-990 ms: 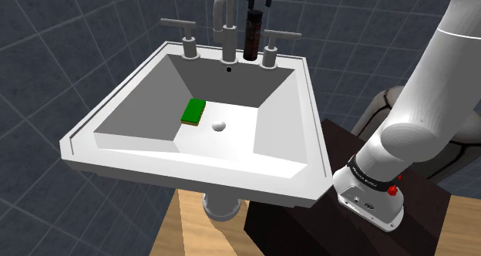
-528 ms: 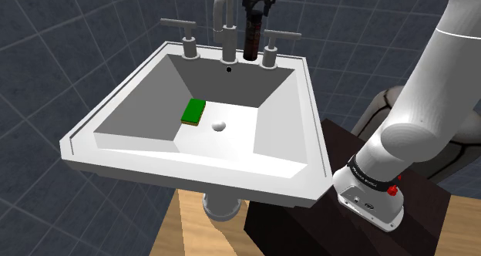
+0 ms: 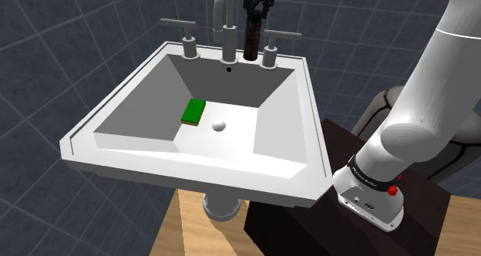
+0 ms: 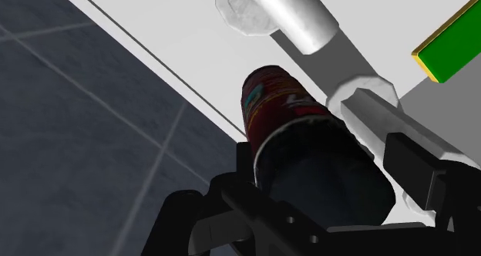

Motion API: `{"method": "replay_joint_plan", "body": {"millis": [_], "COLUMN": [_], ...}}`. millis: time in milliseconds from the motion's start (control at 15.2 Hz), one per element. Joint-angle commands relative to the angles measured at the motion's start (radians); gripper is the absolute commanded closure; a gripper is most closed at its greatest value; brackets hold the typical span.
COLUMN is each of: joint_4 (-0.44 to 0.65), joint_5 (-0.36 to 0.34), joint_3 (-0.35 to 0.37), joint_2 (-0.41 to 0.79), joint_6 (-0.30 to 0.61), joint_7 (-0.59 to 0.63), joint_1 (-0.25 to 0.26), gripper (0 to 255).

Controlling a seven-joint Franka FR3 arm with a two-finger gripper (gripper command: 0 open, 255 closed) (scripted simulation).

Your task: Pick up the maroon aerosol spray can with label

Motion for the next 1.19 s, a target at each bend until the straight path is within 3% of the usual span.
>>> {"method": "replay_joint_plan", "body": {"millis": [0, 1122], "joint_4": [-0.001, 0.253], "joint_5": [0.000, 0.006], "joint_3": [0.000, -0.003], "joint_2": [0.001, 0.039], "joint_6": [0.000, -0.218], "joint_7": [0.000, 0.001], "joint_1": [0.000, -0.008], "gripper": [255, 255]}}
